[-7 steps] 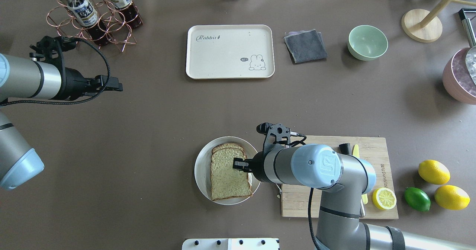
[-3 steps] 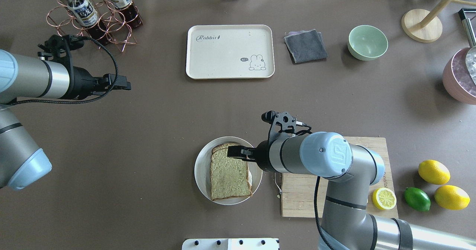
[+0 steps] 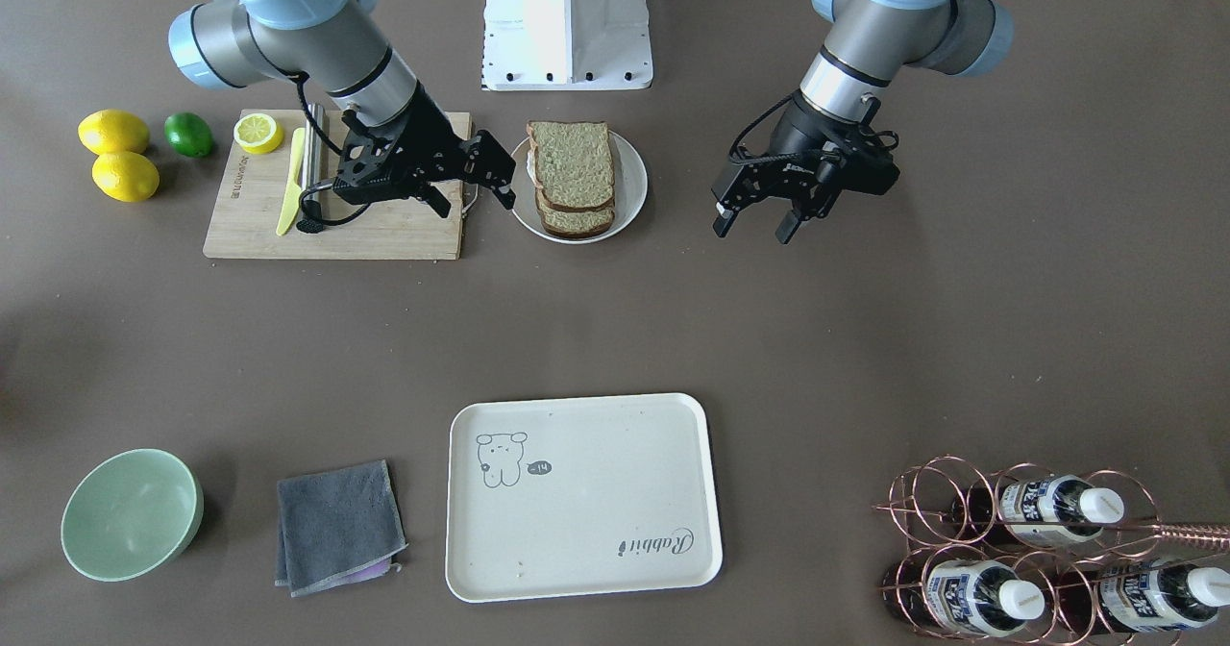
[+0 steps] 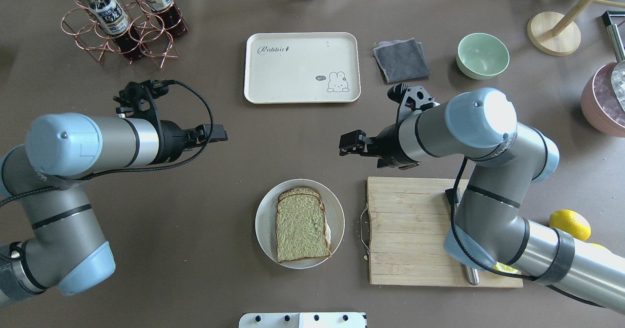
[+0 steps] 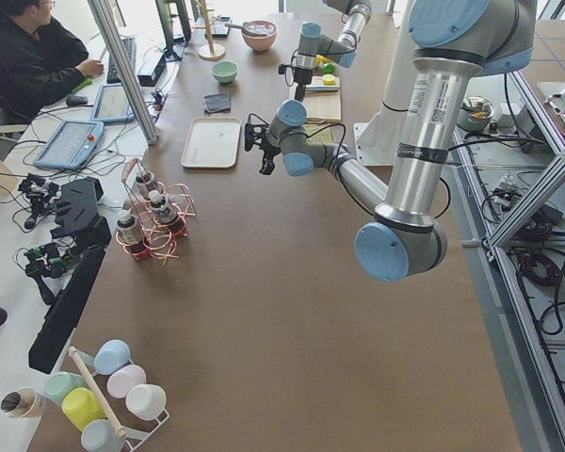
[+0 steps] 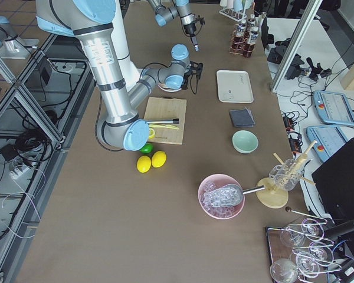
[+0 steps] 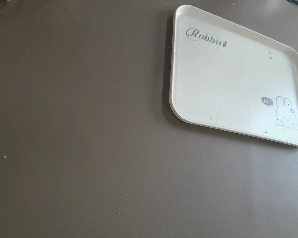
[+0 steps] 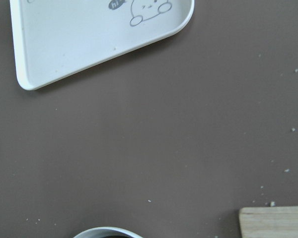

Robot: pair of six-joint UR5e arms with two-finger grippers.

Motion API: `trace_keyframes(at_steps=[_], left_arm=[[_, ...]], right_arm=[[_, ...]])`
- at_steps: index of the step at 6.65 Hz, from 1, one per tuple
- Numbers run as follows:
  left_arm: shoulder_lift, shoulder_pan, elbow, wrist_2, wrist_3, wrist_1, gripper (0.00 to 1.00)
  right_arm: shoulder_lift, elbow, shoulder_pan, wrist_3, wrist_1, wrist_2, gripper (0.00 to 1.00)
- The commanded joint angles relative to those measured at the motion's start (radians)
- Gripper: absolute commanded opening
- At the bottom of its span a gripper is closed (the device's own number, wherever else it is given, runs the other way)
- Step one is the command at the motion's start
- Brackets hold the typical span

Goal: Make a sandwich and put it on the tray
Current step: 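Raise the right gripper away while the left gripper moves to the plate rim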

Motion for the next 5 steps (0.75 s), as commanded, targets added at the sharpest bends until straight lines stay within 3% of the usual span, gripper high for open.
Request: trace_keyframes(at_steps=[1, 2, 5], left_arm=[[-0.016, 0.154, -0.004, 0.131, -0.03, 0.0, 0.93], [-0.016, 0.24, -0.005, 0.229, -0.03, 0.0, 0.82], [-0.016, 0.381, 0.012, 0.36, -0.03, 0.016, 0.69]], right_arm=[[-0.065, 0.001, 0.094, -0.059, 0.006, 0.072, 0.99], [-0.078, -0.001, 0.094, -0.061, 0.012, 0.074, 0.99], [-0.116, -0.011, 0.106, -0.062, 0.081, 0.072, 0.99]])
